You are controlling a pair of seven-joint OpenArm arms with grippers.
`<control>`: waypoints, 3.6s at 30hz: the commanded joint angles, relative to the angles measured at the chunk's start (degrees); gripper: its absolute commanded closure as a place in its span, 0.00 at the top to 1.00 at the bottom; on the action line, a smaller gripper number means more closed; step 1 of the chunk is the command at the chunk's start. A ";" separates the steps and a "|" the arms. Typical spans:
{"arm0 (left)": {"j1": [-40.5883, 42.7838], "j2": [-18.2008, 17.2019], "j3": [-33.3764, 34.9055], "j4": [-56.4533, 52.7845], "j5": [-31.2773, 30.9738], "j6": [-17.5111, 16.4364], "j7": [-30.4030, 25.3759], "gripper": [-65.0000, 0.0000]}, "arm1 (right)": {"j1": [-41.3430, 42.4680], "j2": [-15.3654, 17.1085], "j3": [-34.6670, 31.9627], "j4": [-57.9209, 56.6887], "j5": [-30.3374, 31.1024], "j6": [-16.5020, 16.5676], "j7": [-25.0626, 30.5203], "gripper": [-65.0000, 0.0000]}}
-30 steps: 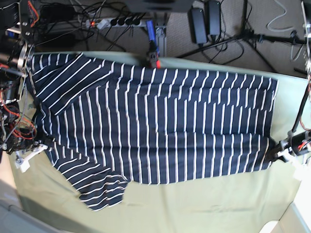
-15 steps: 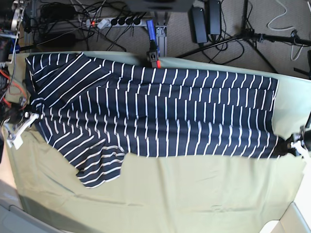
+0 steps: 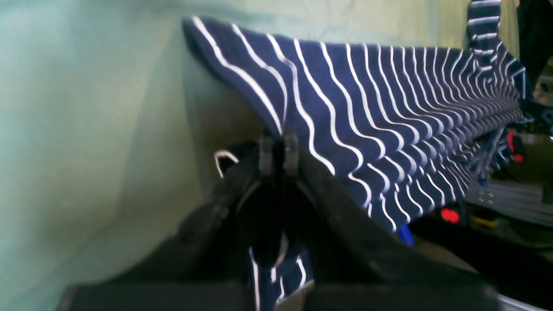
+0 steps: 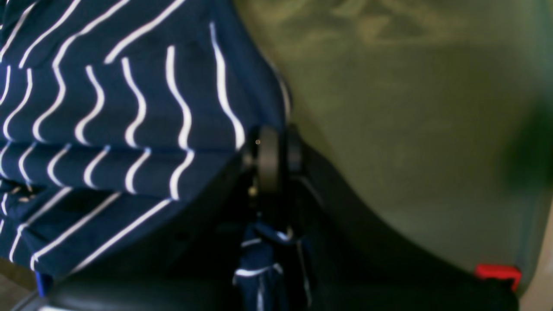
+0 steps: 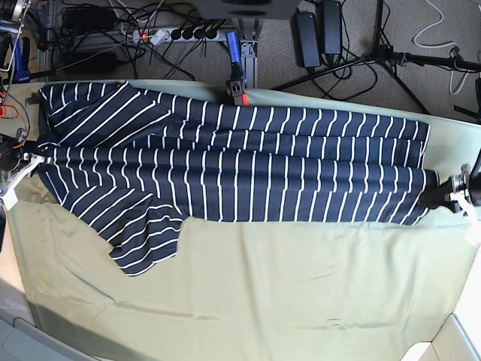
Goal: Fold the T-shirt properly
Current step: 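Lower the folded layer and release with the right gripper, then grasp the loose sleeve with the right gripper and tuck it onto the fold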
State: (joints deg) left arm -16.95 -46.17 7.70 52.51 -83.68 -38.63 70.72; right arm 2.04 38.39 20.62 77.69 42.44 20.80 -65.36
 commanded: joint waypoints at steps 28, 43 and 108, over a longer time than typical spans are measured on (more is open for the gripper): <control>3.02 -3.34 -0.55 0.74 -1.32 -1.37 0.33 0.00 | -4.76 1.75 0.81 1.66 -0.70 4.13 -0.46 0.00; 2.99 -3.39 -0.55 0.74 -1.32 -1.37 -0.57 0.37 | -2.08 1.77 1.05 1.68 -4.09 3.89 1.53 0.68; 3.02 -3.37 -0.55 19.87 -1.05 -1.37 0.20 0.37 | 26.71 -19.50 -18.25 -14.34 -9.27 3.91 8.22 0.49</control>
State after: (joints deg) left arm -12.73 -48.10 7.70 71.68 -83.59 -38.63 71.96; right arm 27.22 18.24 2.11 62.61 32.53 21.08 -57.93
